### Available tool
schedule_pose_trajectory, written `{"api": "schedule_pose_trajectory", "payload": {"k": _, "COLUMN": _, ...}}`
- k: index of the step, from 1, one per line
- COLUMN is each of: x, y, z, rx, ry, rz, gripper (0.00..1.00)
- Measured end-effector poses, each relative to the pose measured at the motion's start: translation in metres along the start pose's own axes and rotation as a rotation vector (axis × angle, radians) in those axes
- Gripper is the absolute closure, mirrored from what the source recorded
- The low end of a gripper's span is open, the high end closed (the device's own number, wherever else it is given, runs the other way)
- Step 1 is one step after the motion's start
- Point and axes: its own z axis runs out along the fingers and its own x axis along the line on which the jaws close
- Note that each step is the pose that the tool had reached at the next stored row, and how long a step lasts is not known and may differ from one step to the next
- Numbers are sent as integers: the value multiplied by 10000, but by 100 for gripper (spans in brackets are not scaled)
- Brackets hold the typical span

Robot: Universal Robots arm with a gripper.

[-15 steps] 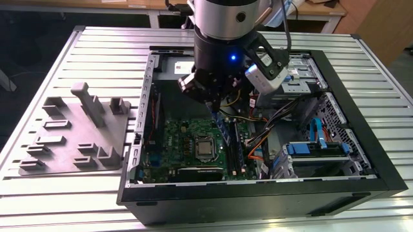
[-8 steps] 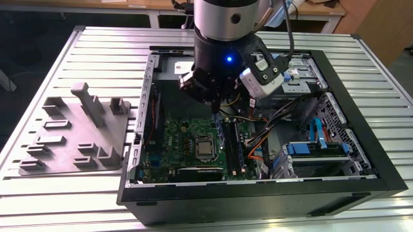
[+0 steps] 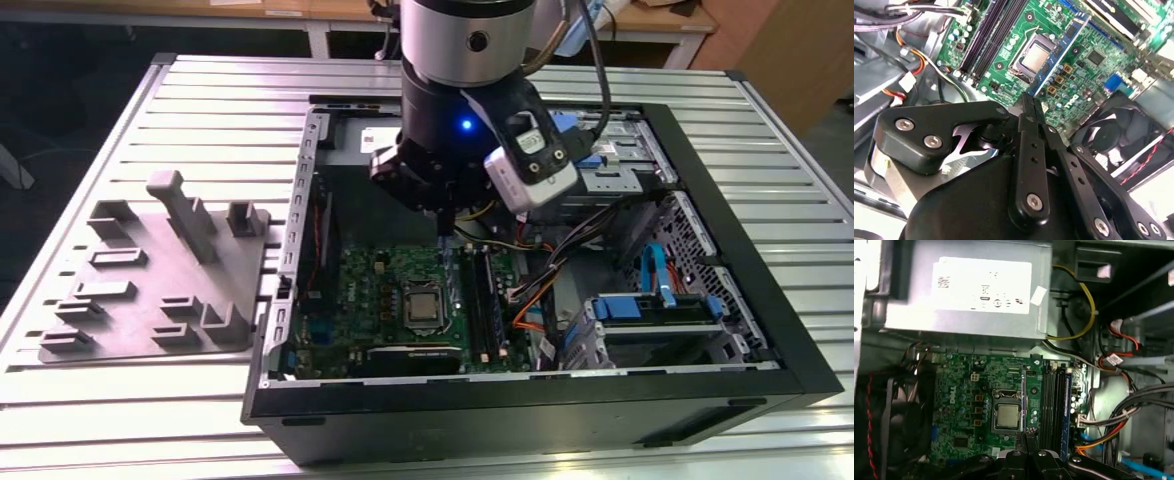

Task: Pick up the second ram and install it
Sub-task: 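Insert the second ram into the second slot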

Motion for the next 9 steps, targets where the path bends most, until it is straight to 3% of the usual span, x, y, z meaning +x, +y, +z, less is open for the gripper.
{"api": "schedule_pose_trajectory", "payload": {"k": 9, "x": 0, "y": 0, "z": 1, "rx": 4, "ry": -5, "rz": 129, "gripper": 89}}
